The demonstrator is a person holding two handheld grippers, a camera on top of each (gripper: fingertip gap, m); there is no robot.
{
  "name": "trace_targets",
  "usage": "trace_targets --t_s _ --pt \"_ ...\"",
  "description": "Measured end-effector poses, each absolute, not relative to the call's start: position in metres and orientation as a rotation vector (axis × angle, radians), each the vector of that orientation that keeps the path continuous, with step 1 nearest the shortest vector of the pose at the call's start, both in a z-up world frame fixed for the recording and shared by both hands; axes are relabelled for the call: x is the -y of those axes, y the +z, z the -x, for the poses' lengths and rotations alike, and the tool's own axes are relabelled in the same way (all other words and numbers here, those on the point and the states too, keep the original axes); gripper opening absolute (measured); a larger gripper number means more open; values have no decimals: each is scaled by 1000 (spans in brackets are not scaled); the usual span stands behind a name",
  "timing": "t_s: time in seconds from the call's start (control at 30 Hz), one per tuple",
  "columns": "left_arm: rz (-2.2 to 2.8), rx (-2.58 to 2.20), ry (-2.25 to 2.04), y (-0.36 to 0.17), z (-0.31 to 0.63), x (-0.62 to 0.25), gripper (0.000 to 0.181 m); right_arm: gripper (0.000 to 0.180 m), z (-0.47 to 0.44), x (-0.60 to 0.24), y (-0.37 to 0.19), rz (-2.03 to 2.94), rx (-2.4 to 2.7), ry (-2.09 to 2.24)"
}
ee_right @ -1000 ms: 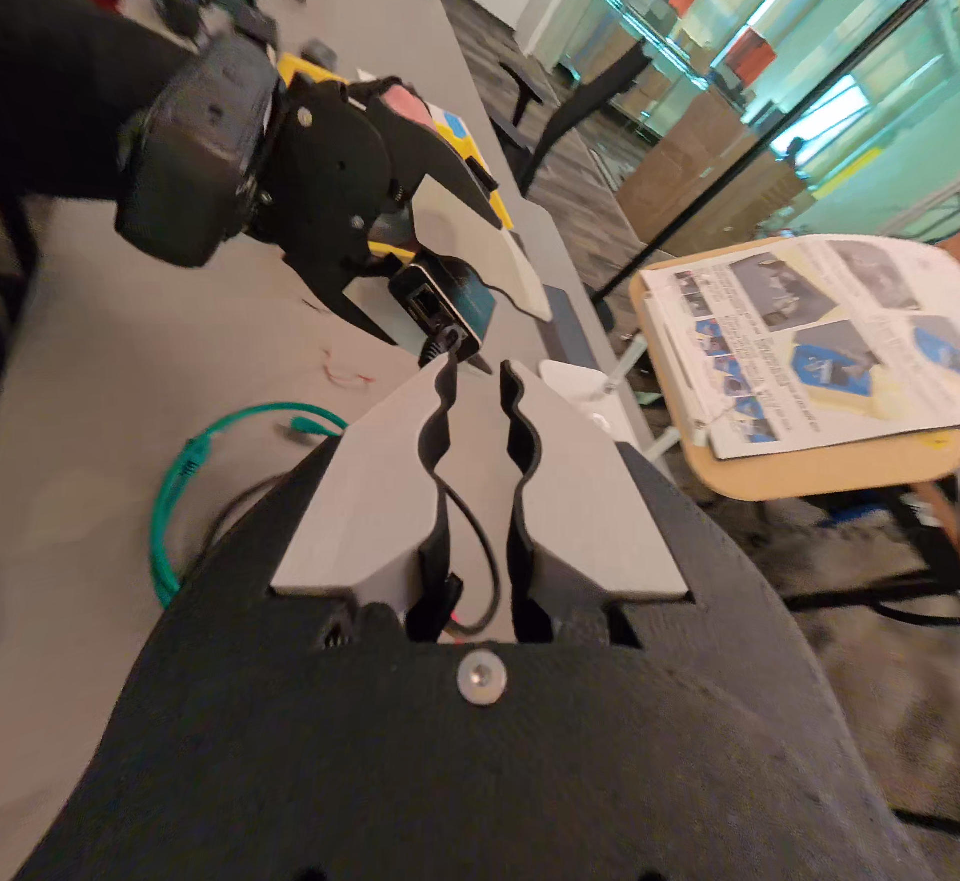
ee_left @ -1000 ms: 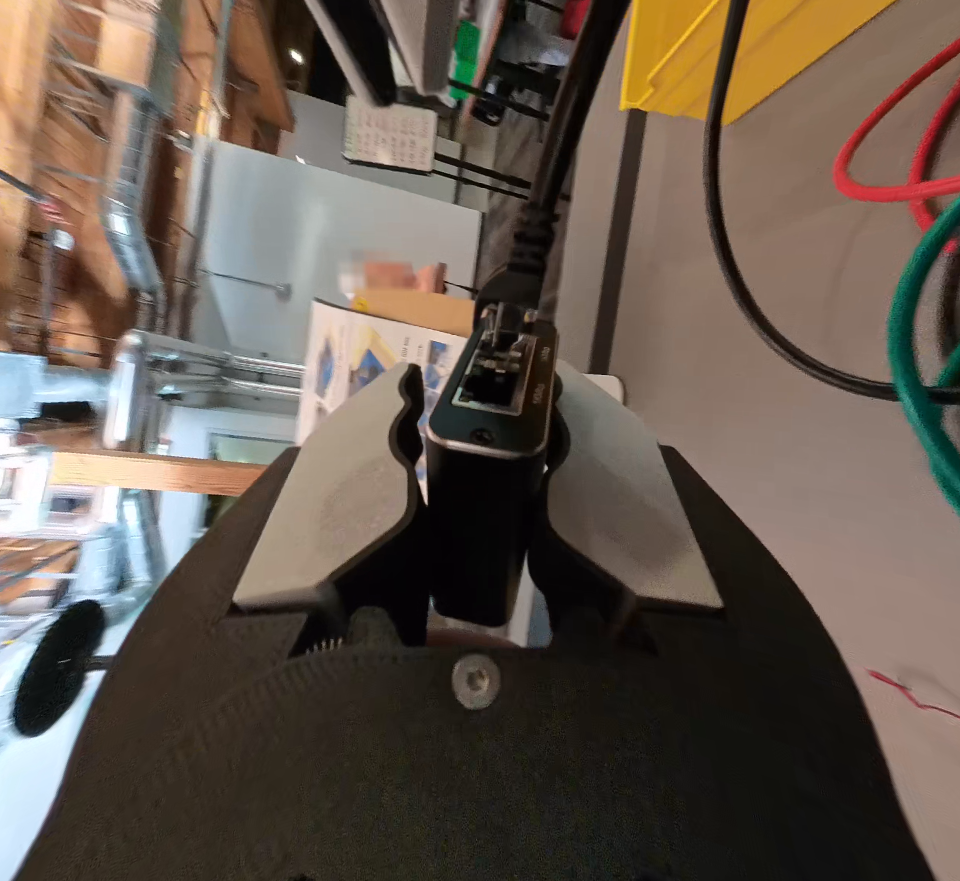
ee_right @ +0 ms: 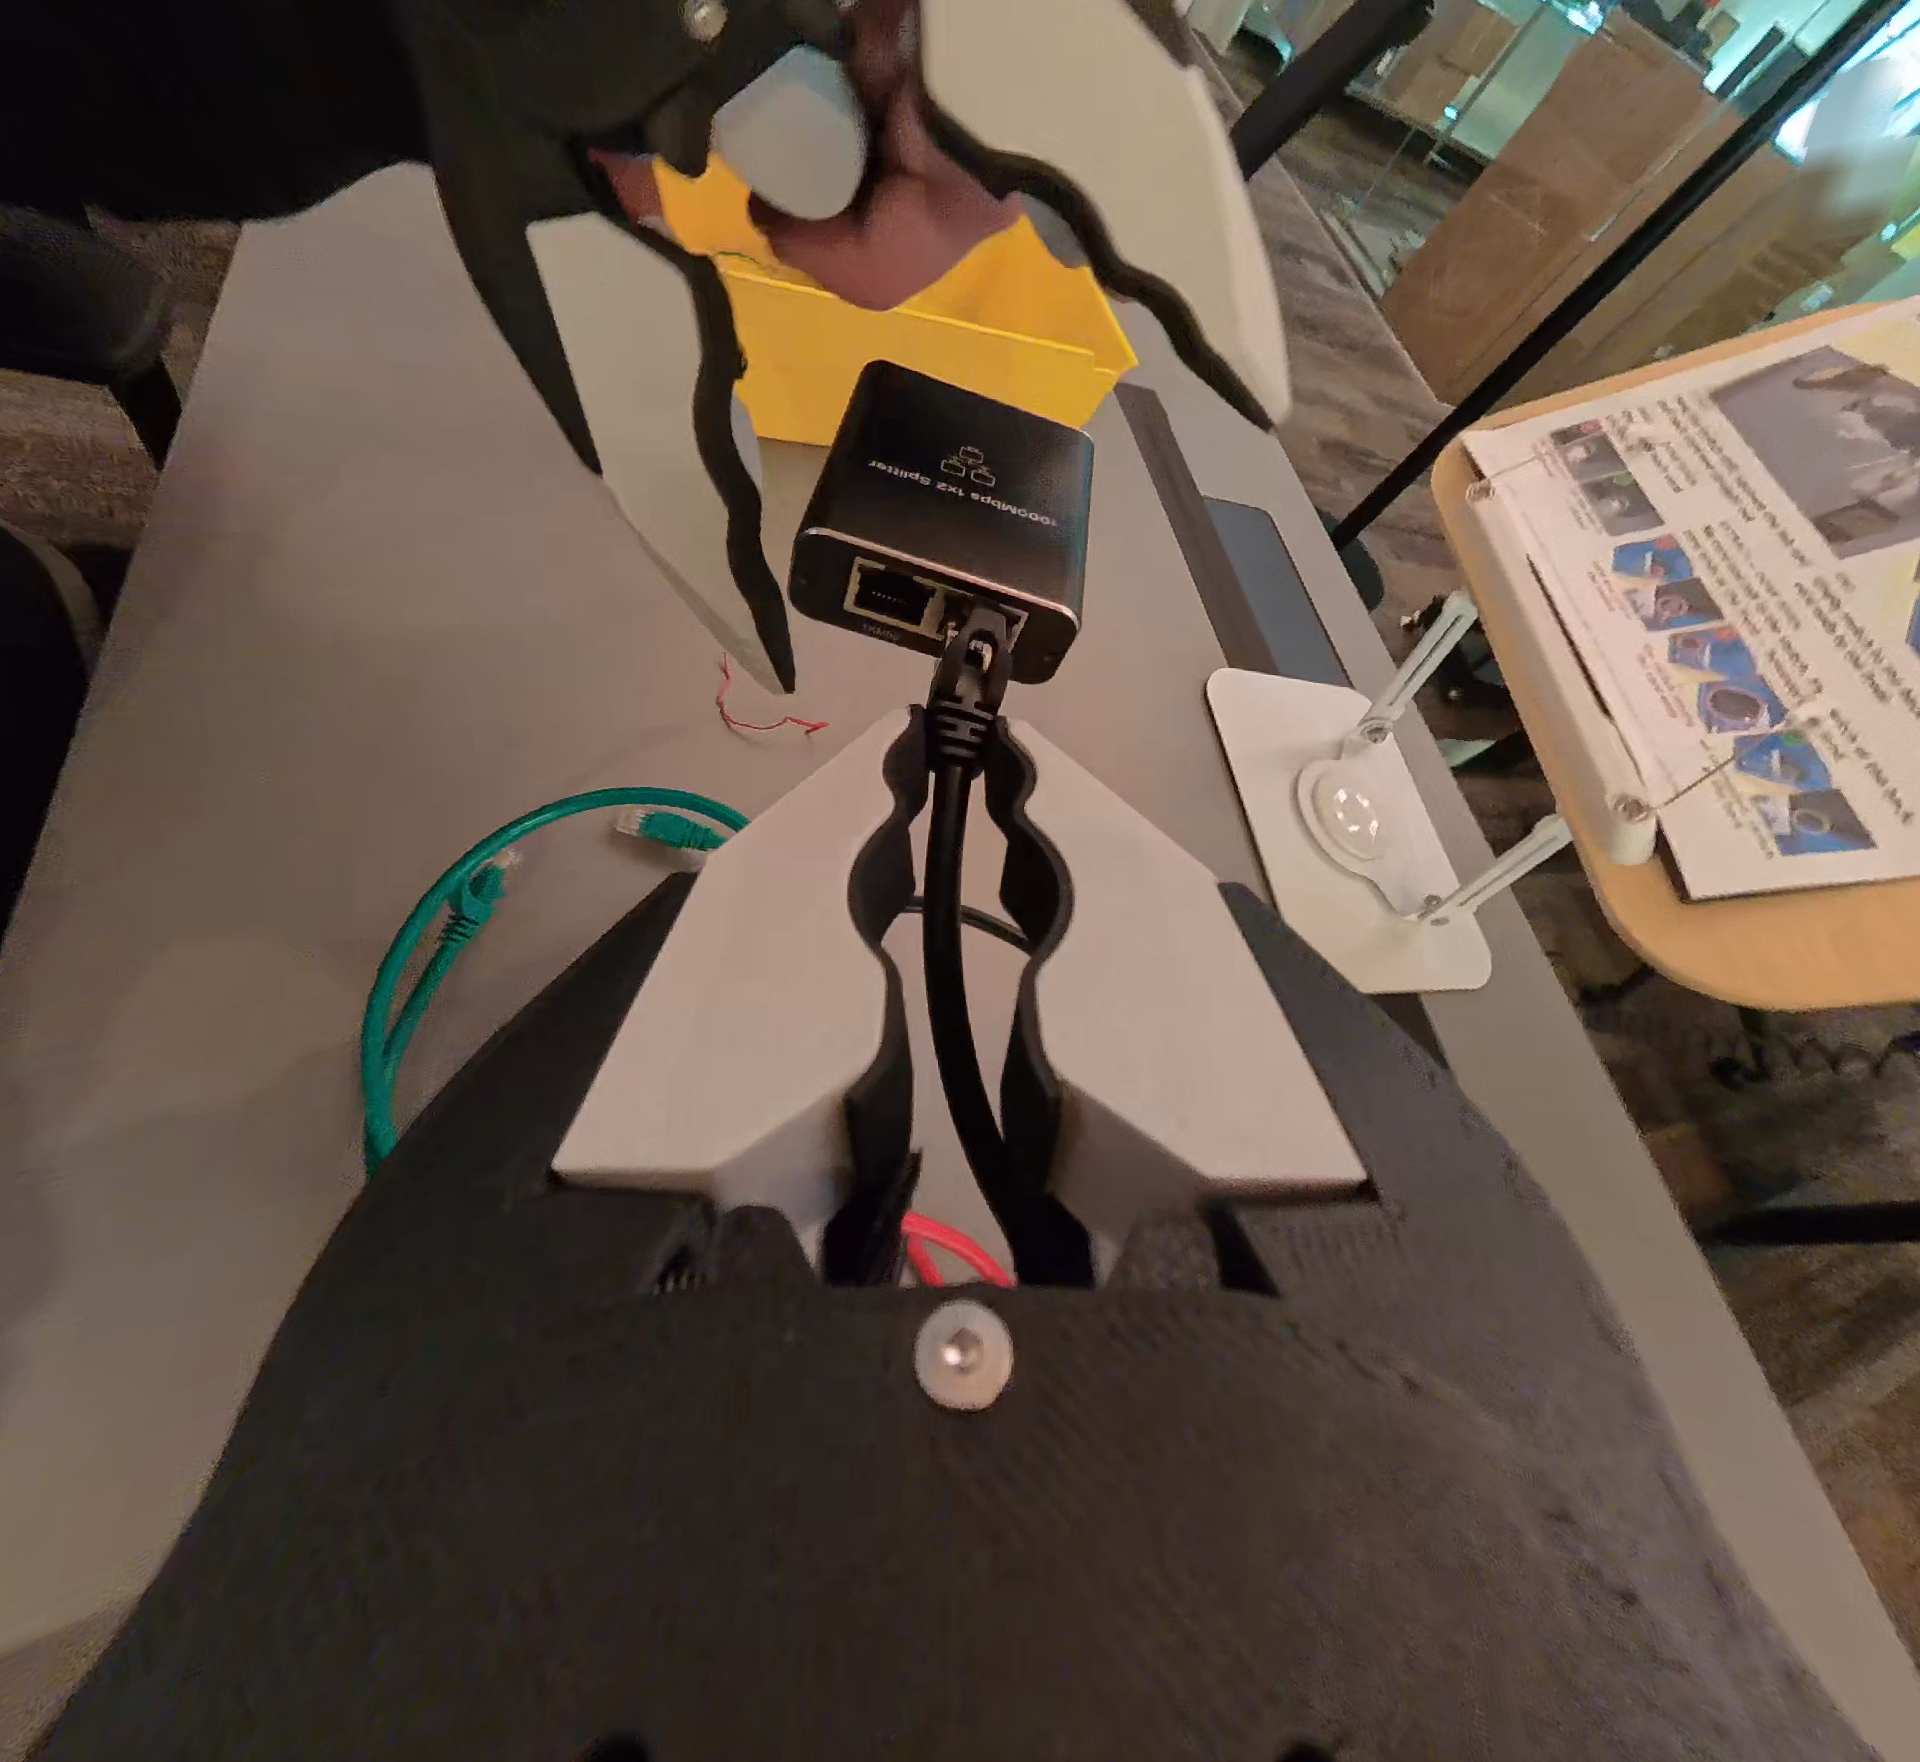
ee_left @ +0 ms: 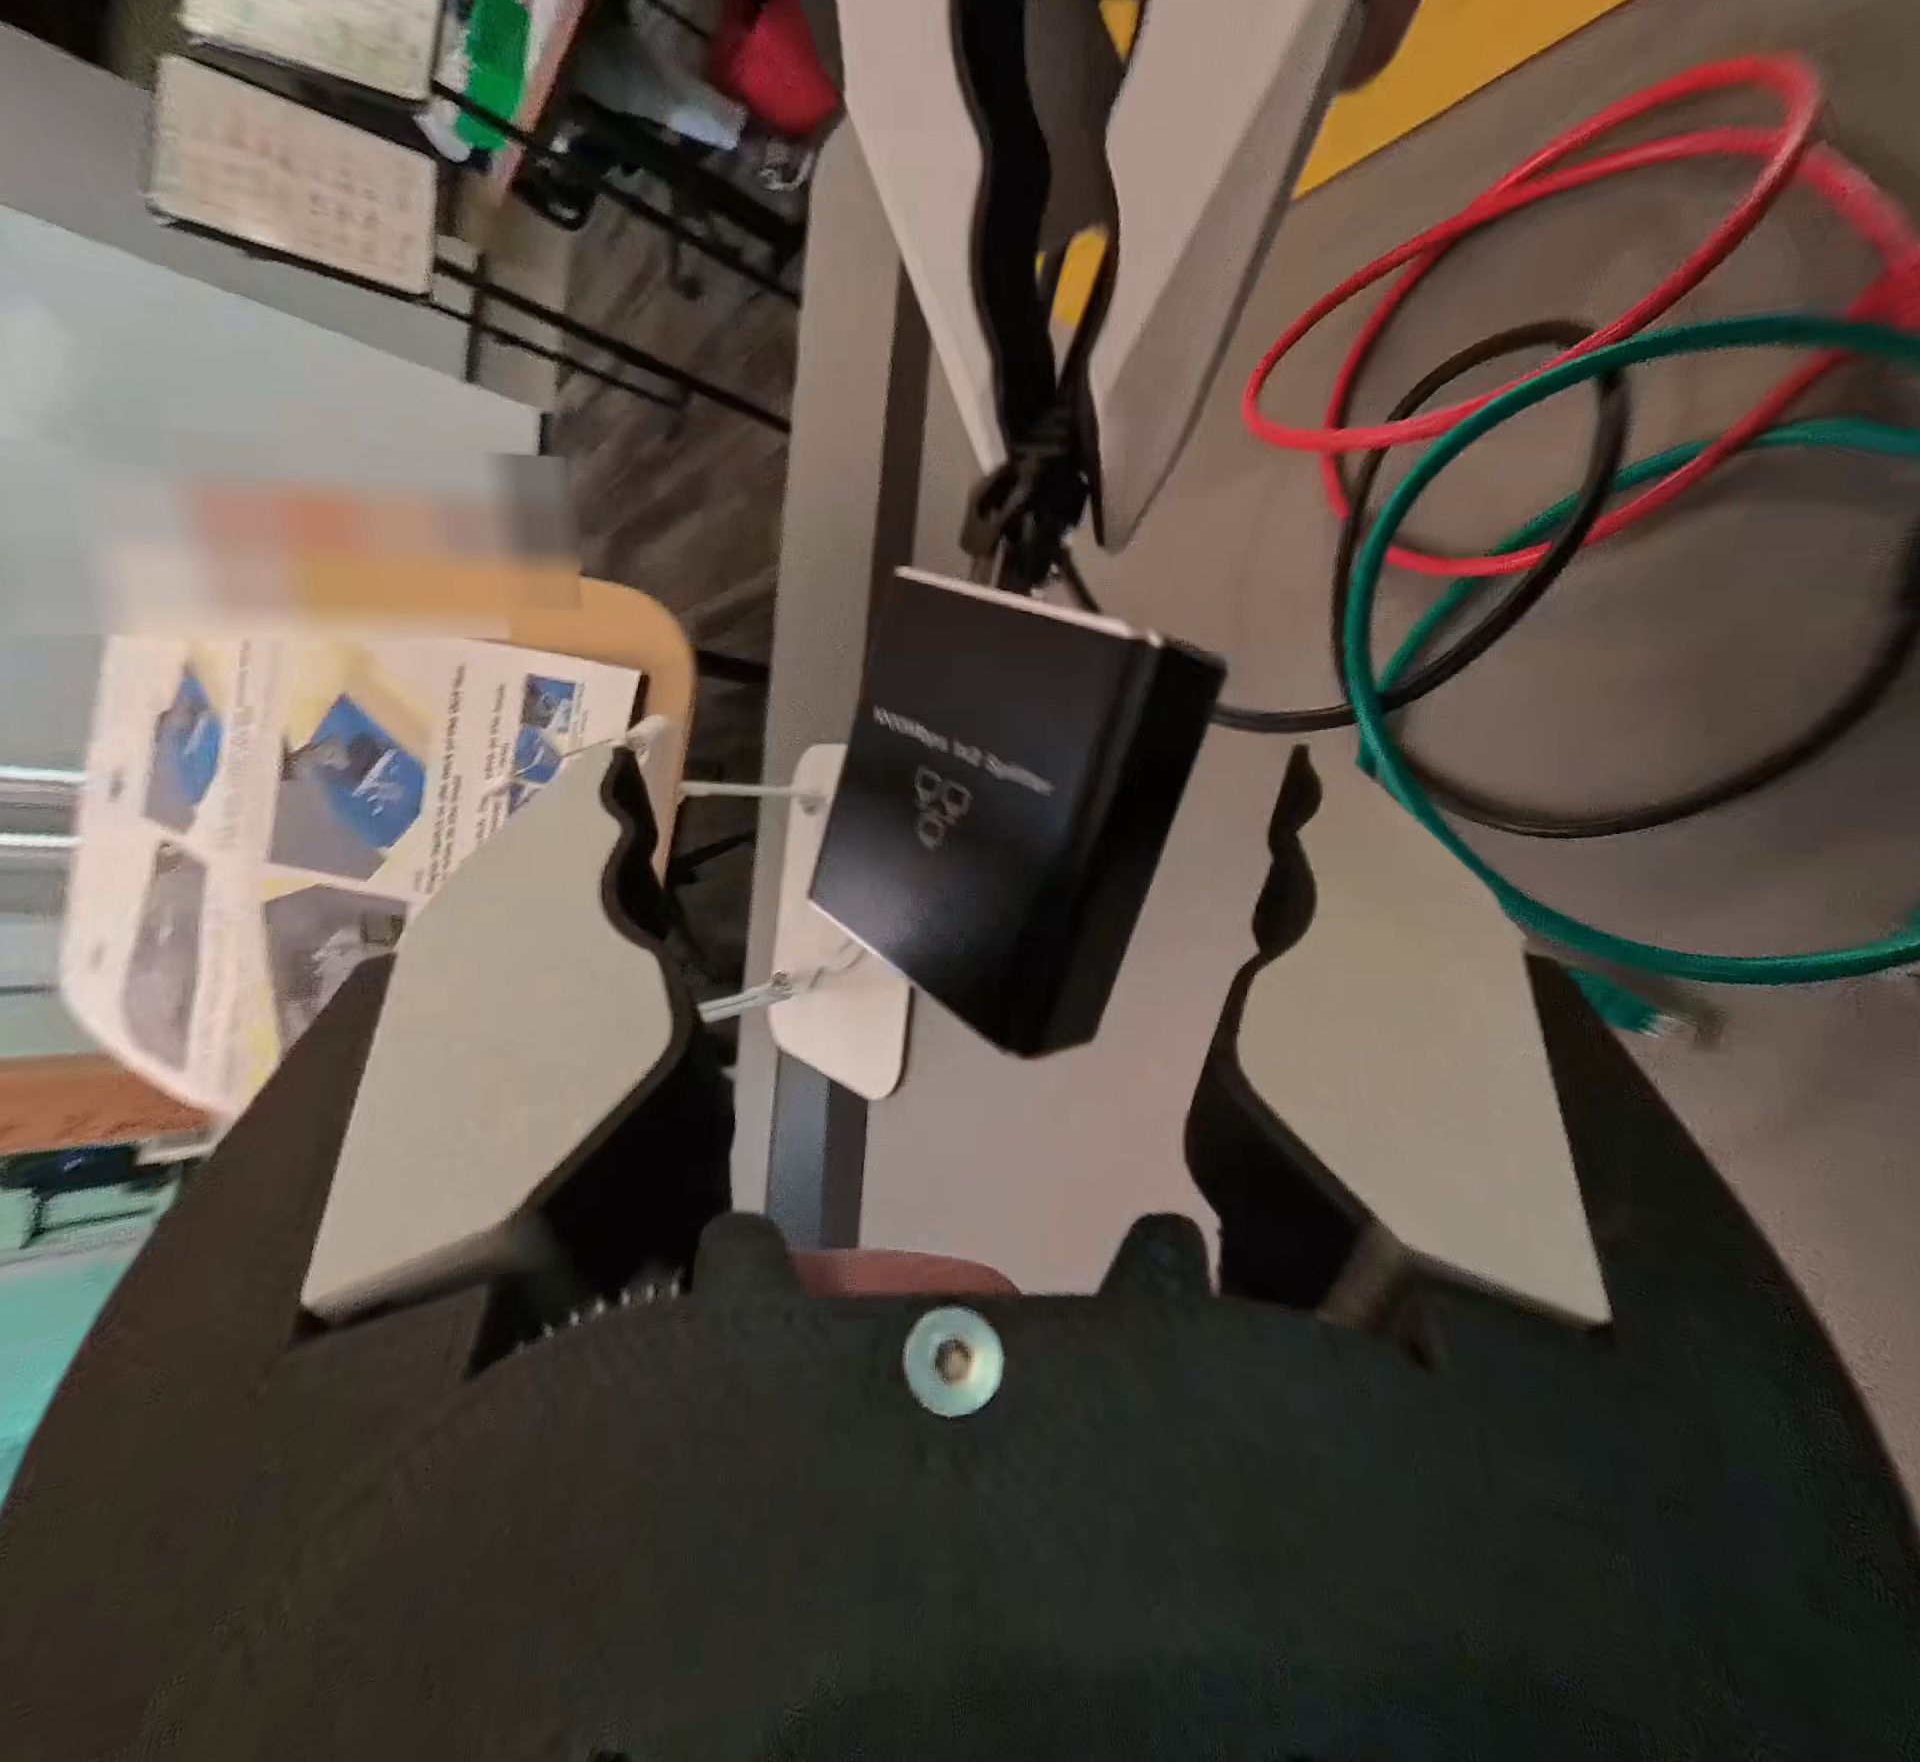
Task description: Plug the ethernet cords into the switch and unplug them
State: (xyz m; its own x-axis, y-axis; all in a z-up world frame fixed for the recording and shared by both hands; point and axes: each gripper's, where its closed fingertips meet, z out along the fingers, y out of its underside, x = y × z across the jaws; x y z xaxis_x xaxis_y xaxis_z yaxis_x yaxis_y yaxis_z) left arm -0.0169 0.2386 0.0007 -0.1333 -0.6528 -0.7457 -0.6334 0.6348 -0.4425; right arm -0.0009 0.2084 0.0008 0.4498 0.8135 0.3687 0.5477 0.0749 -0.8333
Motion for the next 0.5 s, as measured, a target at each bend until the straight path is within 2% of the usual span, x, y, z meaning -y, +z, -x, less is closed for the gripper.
trace_targets --t_s 0.2,0.33,0.43,0.5 --pt "1111 -2165 -35 -28 17 -226 94 8 10 -201 -5 1525 1338 207" --pt "1128 -2330 -3 -45 19 -226 90 8 11 -203 -10 1512 1383 105" --pt "1136 -2424 21 -57 22 -226 78 8 12 -206 -10 1499 1385 66" --pt "1143 -2463 -24 -62 22 -223 77 8 12 -205 -10 1495 1390 73"
